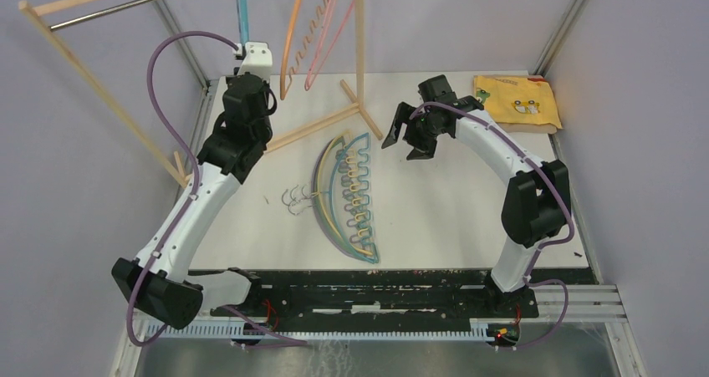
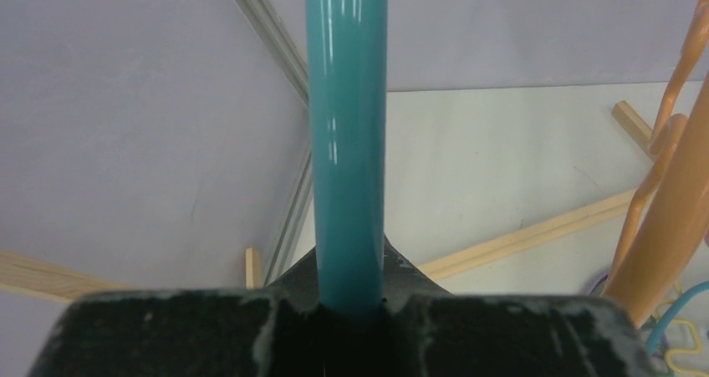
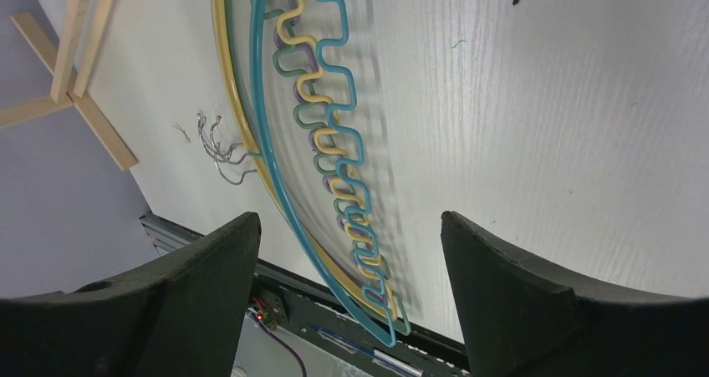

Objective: Organize the hangers

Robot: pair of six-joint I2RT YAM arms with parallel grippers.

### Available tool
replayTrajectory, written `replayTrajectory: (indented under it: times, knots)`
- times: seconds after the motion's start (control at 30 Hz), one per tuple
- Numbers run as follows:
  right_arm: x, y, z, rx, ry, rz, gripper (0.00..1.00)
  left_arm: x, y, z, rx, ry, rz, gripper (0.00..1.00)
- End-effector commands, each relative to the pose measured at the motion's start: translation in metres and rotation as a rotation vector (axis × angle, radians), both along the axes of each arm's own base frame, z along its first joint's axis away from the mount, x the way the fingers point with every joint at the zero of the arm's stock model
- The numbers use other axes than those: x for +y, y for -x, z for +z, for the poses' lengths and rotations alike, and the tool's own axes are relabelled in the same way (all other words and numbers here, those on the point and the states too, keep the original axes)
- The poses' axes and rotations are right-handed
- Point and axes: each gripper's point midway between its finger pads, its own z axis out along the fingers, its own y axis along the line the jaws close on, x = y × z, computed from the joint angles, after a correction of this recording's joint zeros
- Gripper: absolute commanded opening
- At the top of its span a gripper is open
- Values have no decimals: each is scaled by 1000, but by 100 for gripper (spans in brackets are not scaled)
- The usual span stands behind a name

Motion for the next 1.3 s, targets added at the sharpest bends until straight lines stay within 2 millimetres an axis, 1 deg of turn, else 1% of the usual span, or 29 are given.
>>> replayTrajectory:
  times: [0.0,0.13,0.23,0.33,0.43,0.6,0.7,0.87,0.97,1.07,1.2,1.23,1.27]
  knots:
    - [5,-8,7,-24,-43,4,87,-2,-11,30,-94,86,-6,3]
    - [5,-9,8,-26,-54,2,87,-3,-22,27,-75,113,-10,3]
    - [3,-11,8,-24,-60,1,87,-5,-29,28,-71,127,-15,3]
    - [1,-11,6,-21,-61,1,87,-11,-36,26,-57,141,-33,3]
    - [-3,-10,3,-11,-61,-4,87,-21,-43,19,-28,161,-67,3]
    - [-6,-11,-2,-2,-70,-14,87,-49,-51,5,26,197,-207,3]
    - [-6,-11,-5,6,-79,-19,87,-62,-54,-2,57,212,-270,3]
    - [-6,-12,-9,19,-89,-16,87,-79,-61,-13,99,224,-346,3]
    - [-5,-12,-10,23,-94,-16,86,-87,-67,-16,112,220,-378,3]
    - [-5,-12,-10,24,-97,-15,87,-89,-76,-18,122,214,-378,3]
    - [-7,-9,-8,24,-96,-11,87,-93,-78,-14,110,237,-385,3]
    - [-7,-9,-8,23,-96,-10,88,-93,-77,-14,108,241,-388,4]
    - [-7,-8,-8,23,-95,-9,88,-94,-77,-13,105,243,-392,7]
